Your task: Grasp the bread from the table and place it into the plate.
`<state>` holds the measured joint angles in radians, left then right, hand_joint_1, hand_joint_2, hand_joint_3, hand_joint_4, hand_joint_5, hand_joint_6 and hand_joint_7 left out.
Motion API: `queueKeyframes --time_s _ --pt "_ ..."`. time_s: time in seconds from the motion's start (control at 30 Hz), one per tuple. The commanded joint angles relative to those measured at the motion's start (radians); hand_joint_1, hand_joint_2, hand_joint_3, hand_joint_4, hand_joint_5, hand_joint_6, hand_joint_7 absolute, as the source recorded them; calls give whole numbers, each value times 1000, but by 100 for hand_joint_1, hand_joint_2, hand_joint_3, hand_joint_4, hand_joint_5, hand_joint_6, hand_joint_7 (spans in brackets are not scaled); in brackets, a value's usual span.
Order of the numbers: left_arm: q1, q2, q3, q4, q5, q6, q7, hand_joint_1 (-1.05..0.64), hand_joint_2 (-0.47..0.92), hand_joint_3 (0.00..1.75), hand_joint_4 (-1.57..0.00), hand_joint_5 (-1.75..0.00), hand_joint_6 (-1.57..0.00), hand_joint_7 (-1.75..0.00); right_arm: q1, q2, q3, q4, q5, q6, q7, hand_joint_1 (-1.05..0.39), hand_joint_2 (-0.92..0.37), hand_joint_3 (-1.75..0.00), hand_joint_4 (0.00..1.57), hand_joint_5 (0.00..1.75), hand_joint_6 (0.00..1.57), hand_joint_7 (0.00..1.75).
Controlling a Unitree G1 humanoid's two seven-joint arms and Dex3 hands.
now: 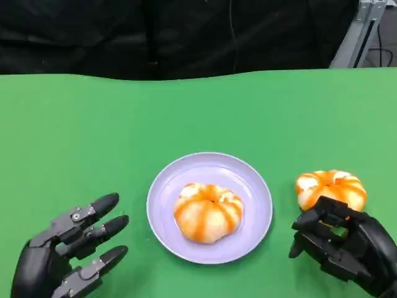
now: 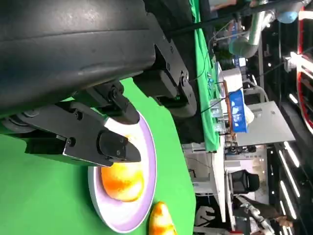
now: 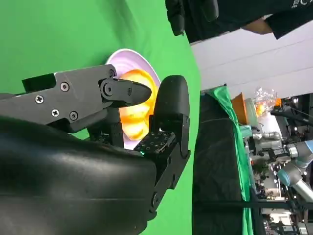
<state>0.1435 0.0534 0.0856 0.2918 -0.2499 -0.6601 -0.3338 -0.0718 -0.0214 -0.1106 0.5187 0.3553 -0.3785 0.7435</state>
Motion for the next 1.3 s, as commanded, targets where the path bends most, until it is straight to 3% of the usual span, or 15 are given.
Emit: queueKeyframes --time_s 0.03,0.07,0.13,0.17,0.27,0.67,1.3 --pt "-20 14 14 45 21 -55 -9 6 92 31 -111 -27 -113 -16 -11 -17 -13 -1 8 -8 -2 -5 -90 -39 56 159 68 107" --pt "-23 13 14 50 29 -55 -3 4 92 35 -115 -32 -119 -18 -11 -17 -13 -1 8 -8 -2 -4 -90 -39 56 159 68 107" --pt "-25 10 14 52 33 -47 6 3 92 45 -100 -77 -121 -31 -12 -17 -13 -2 8 -7 -2 -4 -90 -39 56 159 68 107" --pt "-27 8 14 54 31 -38 8 2 92 49 -92 -100 -116 -46 -11 -17 -12 -3 8 -6 -2 -4 -90 -39 56 159 67 107" --pt "-29 5 15 58 28 -28 8 2 92 52 -84 -122 -104 -75 -11 -17 -12 -5 9 -5 -1 -5 -90 -39 55 159 67 107" --pt "-37 6 17 67 -2 3 -8 -3 92 52 -82 -144 -91 -106 -11 -17 -13 -4 11 0 -1 -6 -90 -38 55 159 67 108" --pt "-32 0 22 43 -20 33 -15 -2 92 50 -80 -146 -88 -110 -16 -25 -16 -8 13 3 -8 -3 -90 -40 56 160 66 109"
